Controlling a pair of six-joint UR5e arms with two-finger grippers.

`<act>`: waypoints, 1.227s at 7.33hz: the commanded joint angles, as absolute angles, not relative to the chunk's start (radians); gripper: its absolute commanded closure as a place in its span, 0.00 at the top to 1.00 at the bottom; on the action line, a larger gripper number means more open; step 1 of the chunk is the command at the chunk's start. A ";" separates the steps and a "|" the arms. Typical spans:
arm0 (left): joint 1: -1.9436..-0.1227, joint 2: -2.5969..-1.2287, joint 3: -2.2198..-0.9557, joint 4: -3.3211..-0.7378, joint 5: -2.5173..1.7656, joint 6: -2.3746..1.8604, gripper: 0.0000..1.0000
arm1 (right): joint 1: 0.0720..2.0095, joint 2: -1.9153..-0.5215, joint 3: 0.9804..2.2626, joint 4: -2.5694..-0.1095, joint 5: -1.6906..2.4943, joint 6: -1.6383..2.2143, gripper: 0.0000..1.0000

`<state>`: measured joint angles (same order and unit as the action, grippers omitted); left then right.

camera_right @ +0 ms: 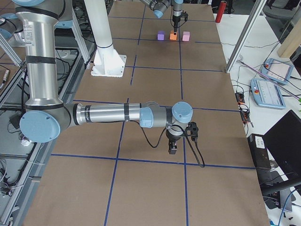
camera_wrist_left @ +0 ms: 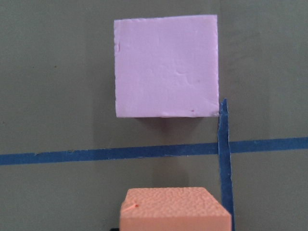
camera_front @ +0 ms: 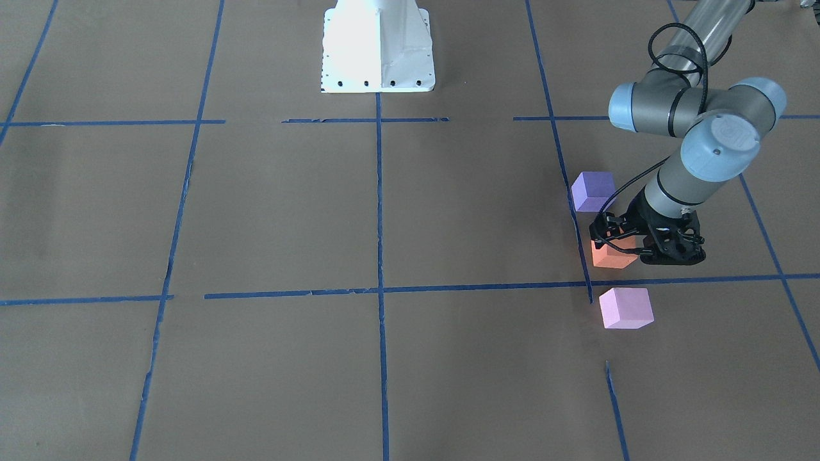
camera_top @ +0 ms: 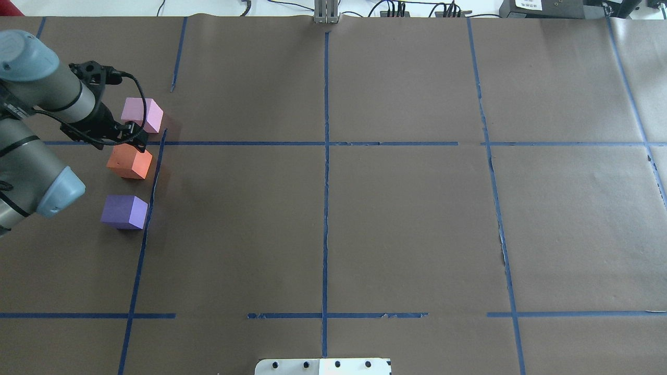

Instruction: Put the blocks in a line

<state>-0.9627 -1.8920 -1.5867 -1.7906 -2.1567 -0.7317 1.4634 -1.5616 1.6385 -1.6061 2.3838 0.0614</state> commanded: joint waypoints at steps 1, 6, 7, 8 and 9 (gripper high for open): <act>-1.169 -1.878 -1.601 -1.685 -2.209 -0.459 1.00 | 1.463 -1.562 1.638 -1.606 2.384 0.061 1.00; -1.546 -1.737 -1.511 -1.485 -2.217 0.299 1.00 | 1.463 -1.562 1.638 -1.606 2.384 0.061 1.00; -1.548 -1.727 -1.506 -1.488 -2.220 0.261 1.00 | 1.463 -1.562 1.638 -1.606 2.384 0.061 1.00; -1.548 -1.704 -1.511 -1.512 -2.262 0.230 1.00 | 1.463 -1.562 1.638 -1.606 2.384 0.061 1.00; -1.546 -1.686 -1.512 -1.558 -2.281 0.232 1.00 | 1.463 -1.562 1.638 -1.606 2.384 0.061 1.00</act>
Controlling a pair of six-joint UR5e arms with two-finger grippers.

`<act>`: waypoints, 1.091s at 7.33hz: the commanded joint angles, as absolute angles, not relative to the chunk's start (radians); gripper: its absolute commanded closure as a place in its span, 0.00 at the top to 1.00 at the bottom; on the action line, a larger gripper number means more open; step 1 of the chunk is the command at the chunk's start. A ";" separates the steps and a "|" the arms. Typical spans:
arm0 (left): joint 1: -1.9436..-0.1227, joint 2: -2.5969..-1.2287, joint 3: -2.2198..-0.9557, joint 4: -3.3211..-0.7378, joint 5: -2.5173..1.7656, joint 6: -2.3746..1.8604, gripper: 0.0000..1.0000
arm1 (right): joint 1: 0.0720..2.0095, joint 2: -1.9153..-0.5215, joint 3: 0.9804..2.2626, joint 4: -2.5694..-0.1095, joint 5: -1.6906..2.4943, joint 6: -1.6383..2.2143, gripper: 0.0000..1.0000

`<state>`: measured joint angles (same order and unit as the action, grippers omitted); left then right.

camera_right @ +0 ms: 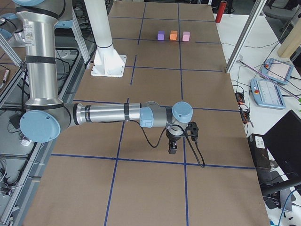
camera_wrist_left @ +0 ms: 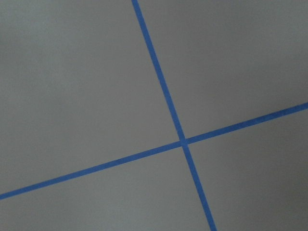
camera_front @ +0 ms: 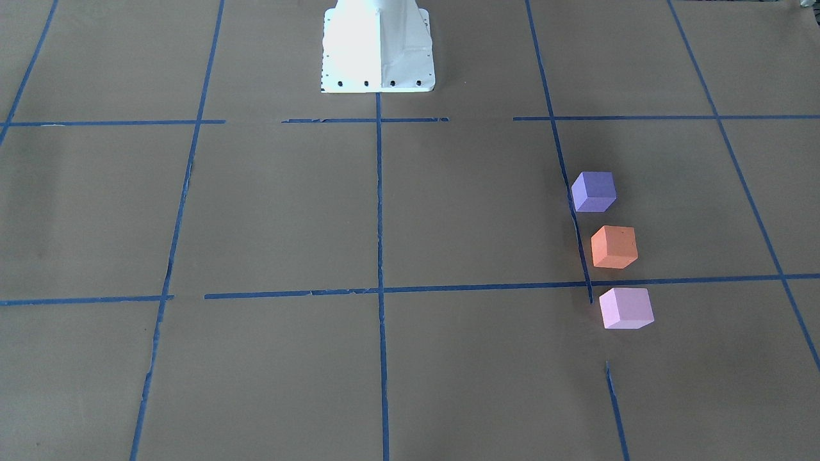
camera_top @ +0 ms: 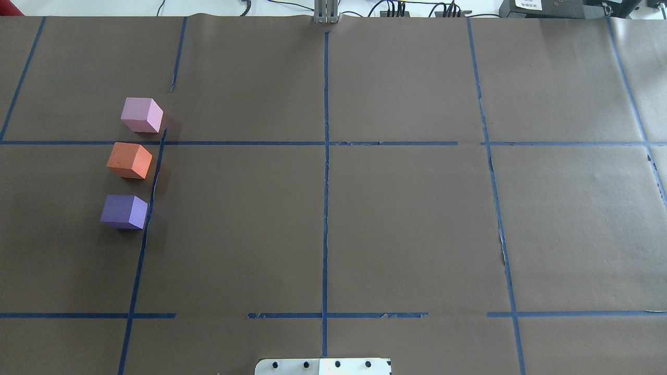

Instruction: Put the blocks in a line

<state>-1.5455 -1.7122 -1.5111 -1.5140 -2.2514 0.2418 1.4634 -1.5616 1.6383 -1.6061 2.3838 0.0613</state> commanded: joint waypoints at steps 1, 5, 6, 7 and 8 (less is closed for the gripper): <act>-1.546 -1.686 -1.514 -1.563 -2.278 0.226 1.00 | 1.463 -1.562 1.638 -1.606 2.384 0.061 1.00; -1.545 -1.678 -1.516 -1.565 -2.273 0.233 1.00 | 1.463 -1.562 1.638 -1.606 2.384 0.061 1.00; -1.545 -1.680 -1.519 -1.565 -2.276 0.229 1.00 | 1.463 -1.562 1.638 -1.606 2.384 0.061 1.00; -1.545 -1.678 -1.526 -1.563 -2.278 0.227 1.00 | 1.463 -1.562 1.638 -1.606 2.384 0.061 1.00; -1.545 -1.678 -1.526 -1.563 -2.278 0.227 1.00 | 1.463 -1.562 1.638 -1.606 2.384 0.061 1.00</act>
